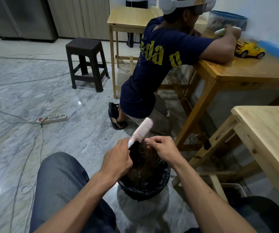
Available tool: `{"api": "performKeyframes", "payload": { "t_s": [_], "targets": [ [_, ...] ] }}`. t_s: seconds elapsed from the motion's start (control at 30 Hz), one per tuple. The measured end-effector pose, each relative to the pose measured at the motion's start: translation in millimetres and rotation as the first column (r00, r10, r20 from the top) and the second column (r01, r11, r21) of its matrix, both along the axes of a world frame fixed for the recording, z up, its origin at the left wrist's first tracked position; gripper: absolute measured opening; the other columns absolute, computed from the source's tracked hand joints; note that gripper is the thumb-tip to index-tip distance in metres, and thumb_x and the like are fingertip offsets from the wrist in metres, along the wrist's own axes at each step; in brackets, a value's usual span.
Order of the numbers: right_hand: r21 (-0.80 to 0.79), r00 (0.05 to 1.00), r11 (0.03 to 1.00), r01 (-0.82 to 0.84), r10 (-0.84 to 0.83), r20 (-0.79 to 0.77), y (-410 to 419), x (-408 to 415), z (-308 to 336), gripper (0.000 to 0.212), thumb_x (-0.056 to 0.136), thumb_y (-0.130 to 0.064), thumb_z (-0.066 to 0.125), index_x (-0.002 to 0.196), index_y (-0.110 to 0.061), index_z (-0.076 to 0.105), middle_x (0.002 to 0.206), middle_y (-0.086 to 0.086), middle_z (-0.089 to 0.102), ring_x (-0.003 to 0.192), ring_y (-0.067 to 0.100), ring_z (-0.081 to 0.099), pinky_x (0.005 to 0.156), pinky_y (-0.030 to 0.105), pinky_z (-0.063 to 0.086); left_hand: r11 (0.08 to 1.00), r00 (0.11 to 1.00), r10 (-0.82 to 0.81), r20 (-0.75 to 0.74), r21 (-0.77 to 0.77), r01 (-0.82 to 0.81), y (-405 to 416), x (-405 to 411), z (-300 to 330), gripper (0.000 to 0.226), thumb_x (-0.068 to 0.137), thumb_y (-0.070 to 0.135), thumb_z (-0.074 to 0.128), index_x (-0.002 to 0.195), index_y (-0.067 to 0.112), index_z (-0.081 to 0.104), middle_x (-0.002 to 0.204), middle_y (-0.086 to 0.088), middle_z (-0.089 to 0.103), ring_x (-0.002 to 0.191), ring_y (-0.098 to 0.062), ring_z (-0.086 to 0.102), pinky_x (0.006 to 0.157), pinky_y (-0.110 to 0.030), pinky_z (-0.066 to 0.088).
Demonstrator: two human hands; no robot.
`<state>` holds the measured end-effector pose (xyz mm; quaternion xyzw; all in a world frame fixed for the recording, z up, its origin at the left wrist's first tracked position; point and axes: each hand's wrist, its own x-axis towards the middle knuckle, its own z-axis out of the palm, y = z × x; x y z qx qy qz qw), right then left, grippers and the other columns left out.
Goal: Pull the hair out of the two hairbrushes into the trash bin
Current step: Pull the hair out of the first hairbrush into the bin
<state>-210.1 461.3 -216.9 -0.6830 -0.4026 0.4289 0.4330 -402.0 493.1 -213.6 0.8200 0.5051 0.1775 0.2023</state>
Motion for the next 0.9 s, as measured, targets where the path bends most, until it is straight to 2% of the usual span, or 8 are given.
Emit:
{"api": "performKeyframes", "payload": {
  "t_s": [0.17, 0.27, 0.4, 0.47, 0.57, 0.67, 0.77, 0.9],
  "targets": [
    [0.078, 0.989, 0.986, 0.145, -0.147, 0.01, -0.5, 8.0, -1.3, 0.027, 0.094, -0.031, 0.076, 0.071, -0.018, 0.078, 0.062, -0.008, 0.07, 0.063, 0.006, 0.061, 0.069, 0.027, 0.05, 0.994, 0.994, 0.092, -0.055, 0.072, -0.088, 1.4, -2.4, 0.5, 0.036, 0.094, 0.011, 0.048, 0.129, 0.016, 0.046, 0.101, -0.003, 0.053, 0.064, -0.026, 0.054, 0.053, -0.041, 0.047],
    [0.055, 0.982, 0.981, 0.185, -0.187, 0.036, -1.8, 10.1, -2.8, 0.024, 0.095, -0.034, 0.075, 0.08, -0.016, 0.081, 0.071, -0.004, 0.074, 0.072, 0.012, 0.066, 0.076, 0.032, 0.054, 0.989, 0.992, 0.107, -0.073, 0.107, -0.099, 3.1, -4.1, 0.3, 0.039, 0.094, 0.011, 0.049, 0.133, 0.015, 0.046, 0.102, -0.003, 0.053, 0.059, -0.024, 0.05, 0.048, -0.036, 0.039],
    [-0.131, 0.982, 0.988, 0.077, -0.052, 0.182, 1.7, 5.4, -6.7, 0.044, 0.093, -0.048, 0.069, 0.13, -0.025, 0.072, 0.125, -0.002, 0.073, 0.12, 0.018, 0.067, 0.108, 0.043, 0.052, 0.987, 0.993, 0.098, -0.07, 0.136, -0.088, 3.1, -2.9, 1.0, 0.04, 0.092, 0.01, 0.05, 0.132, 0.016, 0.048, 0.1, -0.002, 0.055, 0.056, -0.022, 0.046, 0.046, -0.034, 0.037],
    [-0.149, 0.995, 0.987, 0.06, -0.047, 0.088, 3.7, 2.9, -3.3, 0.077, 0.087, -0.057, 0.066, 0.156, -0.028, 0.046, 0.155, 0.002, 0.05, 0.141, 0.021, 0.05, 0.116, 0.042, 0.041, 0.985, 0.994, 0.081, -0.067, 0.155, -0.07, 3.1, -2.4, 2.0, 0.04, 0.091, 0.01, 0.05, 0.13, 0.017, 0.05, 0.097, 0.0, 0.055, 0.055, -0.022, 0.047, 0.043, -0.036, 0.041],
    [-0.064, 0.992, 0.997, 0.043, -0.05, -0.112, 8.5, 1.8, 4.0, 0.101, 0.085, -0.069, 0.067, 0.166, -0.029, 0.021, 0.169, 0.003, 0.032, 0.151, 0.023, 0.038, 0.116, 0.038, 0.032, 0.978, 0.997, 0.053, -0.049, 0.206, -0.042, 3.8, -3.8, 4.3, 0.039, 0.088, 0.007, 0.054, 0.125, 0.02, 0.055, 0.089, 0.002, 0.055, 0.054, -0.02, 0.047, 0.04, -0.036, 0.043],
    [-0.041, 0.985, 0.999, -0.006, -0.001, -0.175, 12.5, 2.0, 7.2, 0.11, 0.072, -0.077, 0.076, 0.16, -0.022, 0.038, 0.155, 0.005, 0.056, 0.14, 0.019, 0.055, 0.122, 0.046, 0.038, 0.965, 0.999, 0.02, -0.04, 0.263, -0.008, 4.8, -6.0, 7.4, 0.038, 0.084, 0.004, 0.056, 0.118, 0.022, 0.058, 0.083, 0.004, 0.056, 0.057, -0.019, 0.047, 0.039, -0.035, 0.042],
    [0.038, 0.977, 0.999, -0.016, 0.024, -0.212, 13.8, 3.3, 8.8, 0.071, 0.071, -0.062, 0.084, 0.123, -0.014, 0.074, 0.113, 0.006, 0.081, 0.106, 0.018, 0.076, 0.11, 0.045, 0.053, 0.958, 0.999, -0.004, -0.036, 0.288, 0.014, 6.8, -8.1, 10.3, 0.038, 0.083, 0.005, 0.056, 0.116, 0.022, 0.059, 0.084, 0.005, 0.058, 0.061, -0.02, 0.052, 0.041, -0.037, 0.045],
    [0.065, 0.974, 0.994, 0.085, -0.069, -0.215, 11.5, 6.6, 3.2, 0.048, 0.075, -0.046, 0.085, 0.098, -0.004, 0.082, 0.083, 0.005, 0.077, 0.073, 0.015, 0.062, 0.087, 0.04, 0.054, 0.961, 0.999, -0.019, -0.029, 0.275, 0.027, 8.7, -11.3, 10.8, 0.04, 0.082, 0.005, 0.058, 0.116, 0.026, 0.057, 0.083, 0.006, 0.059, 0.063, -0.02, 0.053, 0.043, -0.037, 0.047]
  ]
}}
